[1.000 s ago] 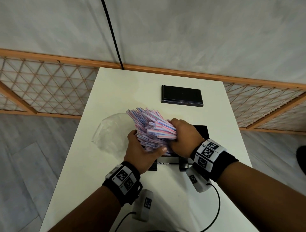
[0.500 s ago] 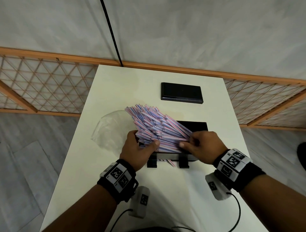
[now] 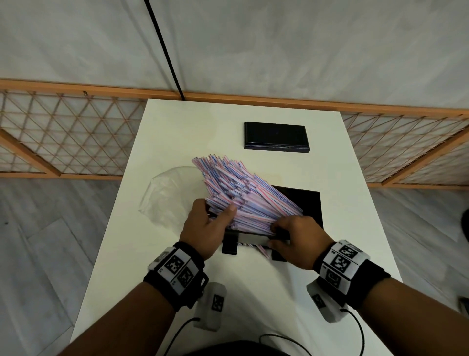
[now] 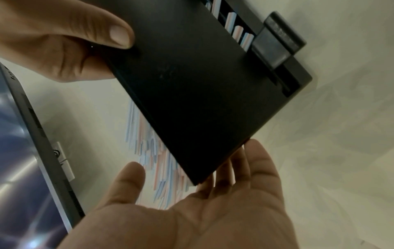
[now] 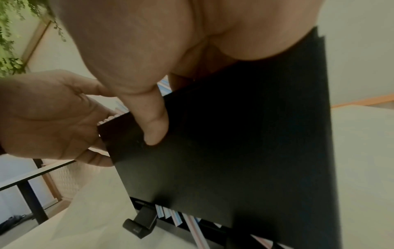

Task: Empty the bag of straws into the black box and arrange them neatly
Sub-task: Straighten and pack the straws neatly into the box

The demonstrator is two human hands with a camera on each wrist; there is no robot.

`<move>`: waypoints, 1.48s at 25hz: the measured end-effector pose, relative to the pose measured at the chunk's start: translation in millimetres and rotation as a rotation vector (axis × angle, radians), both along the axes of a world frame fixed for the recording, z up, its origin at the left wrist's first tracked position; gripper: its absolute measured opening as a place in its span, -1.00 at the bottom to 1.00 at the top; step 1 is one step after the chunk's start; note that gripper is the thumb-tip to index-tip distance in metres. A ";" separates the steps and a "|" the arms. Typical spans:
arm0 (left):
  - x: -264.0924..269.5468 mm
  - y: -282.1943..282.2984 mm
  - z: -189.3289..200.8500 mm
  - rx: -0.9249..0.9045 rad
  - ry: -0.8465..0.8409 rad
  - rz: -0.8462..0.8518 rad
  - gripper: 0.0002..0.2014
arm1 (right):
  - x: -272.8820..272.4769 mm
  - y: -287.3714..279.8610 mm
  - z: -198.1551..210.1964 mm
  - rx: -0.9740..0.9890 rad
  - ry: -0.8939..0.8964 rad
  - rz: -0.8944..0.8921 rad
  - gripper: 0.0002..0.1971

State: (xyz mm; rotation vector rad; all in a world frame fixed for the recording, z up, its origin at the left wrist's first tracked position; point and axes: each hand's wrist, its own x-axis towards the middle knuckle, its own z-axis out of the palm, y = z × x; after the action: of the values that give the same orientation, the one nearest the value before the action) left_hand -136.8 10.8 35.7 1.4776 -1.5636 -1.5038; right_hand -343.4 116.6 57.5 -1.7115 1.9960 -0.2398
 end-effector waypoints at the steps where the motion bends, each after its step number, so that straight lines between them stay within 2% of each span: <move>1: -0.1 0.0 0.2 0.001 0.002 0.000 -0.57 | 1.7 -0.2 -0.2 0.009 0.015 0.005 -0.79; 5: -0.7 -0.6 0.7 0.031 0.027 0.024 -0.50 | 11.2 -11.8 7.1 0.096 0.035 0.047 -0.80; 8: -0.8 -2.1 -1.6 0.035 0.035 0.040 -0.64 | 14.0 -23.7 8.4 0.217 0.138 0.056 -0.74; 11: -3.3 -2.3 -1.4 0.035 0.088 0.054 -0.60 | 18.6 -33.6 9.2 0.293 0.182 0.088 -0.75; 12: -5.1 -1.1 0.4 0.024 0.107 0.061 -0.53 | 19.7 -36.4 12.0 0.303 0.159 0.103 -0.78; 15: -10.4 0.1 9.0 0.021 0.143 0.070 -0.12 | 22.1 -46.3 23.0 0.440 0.181 0.140 -0.72; 16: -11.5 -1.4 7.9 0.019 0.150 0.080 -0.10 | 21.4 -49.8 25.5 0.492 0.184 0.155 -0.69; 21: -20.2 -4.5 11.8 0.028 0.180 0.084 -0.27 | 18.5 -73.6 35.8 0.697 0.123 0.198 -0.55; 23: -23.3 -3.6 9.7 0.004 0.163 0.080 -0.37 | 20.7 -79.0 37.9 0.771 0.147 0.192 -0.35; 26: -23.9 -3.9 4.4 -0.053 0.132 0.064 -0.33 | 23.4 -79.6 34.2 0.841 0.067 0.146 -0.15; 28: -24.3 -3.9 0.9 -0.068 0.121 0.055 -0.30 | 24.7 -78.9 31.5 0.826 0.044 0.151 -0.15; 31: -25.5 -4.3 -0.8 -0.062 0.146 0.071 -0.23 | 26.3 -81.1 27.2 0.766 0.114 0.186 -0.27; 33: -25.1 -4.4 0.9 -0.070 0.160 0.069 -0.19 | 26.8 -80.9 22.7 0.751 0.074 0.170 -0.30; 37: -23.6 -3.0 4.6 -0.058 0.147 0.073 -0.29 | 30.8 -76.8 20.1 0.732 0.097 0.193 -0.24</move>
State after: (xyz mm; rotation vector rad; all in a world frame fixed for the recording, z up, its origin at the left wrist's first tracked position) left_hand -160.4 7.7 40.4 1.3452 -1.4396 -1.4784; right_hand -312.5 39.8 77.6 -1.4166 1.6573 0.5819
